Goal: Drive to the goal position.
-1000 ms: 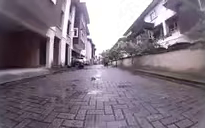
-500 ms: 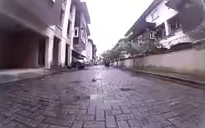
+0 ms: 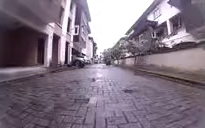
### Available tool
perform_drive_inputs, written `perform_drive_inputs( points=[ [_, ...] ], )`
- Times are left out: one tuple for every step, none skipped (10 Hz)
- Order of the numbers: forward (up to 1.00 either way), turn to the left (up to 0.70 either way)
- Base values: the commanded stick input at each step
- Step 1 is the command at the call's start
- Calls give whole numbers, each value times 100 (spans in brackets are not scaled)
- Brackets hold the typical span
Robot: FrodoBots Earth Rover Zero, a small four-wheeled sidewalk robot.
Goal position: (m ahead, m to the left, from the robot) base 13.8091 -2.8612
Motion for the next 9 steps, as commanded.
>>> perform_drive_inputs(
  points=[
    [50, 0],
    [50, 0],
    [50, 0],
    [50, 0],
    [50, 0],
    [50, 0],
    [50, 0],
    [50, 0],
    [50, 0]
  ],
)
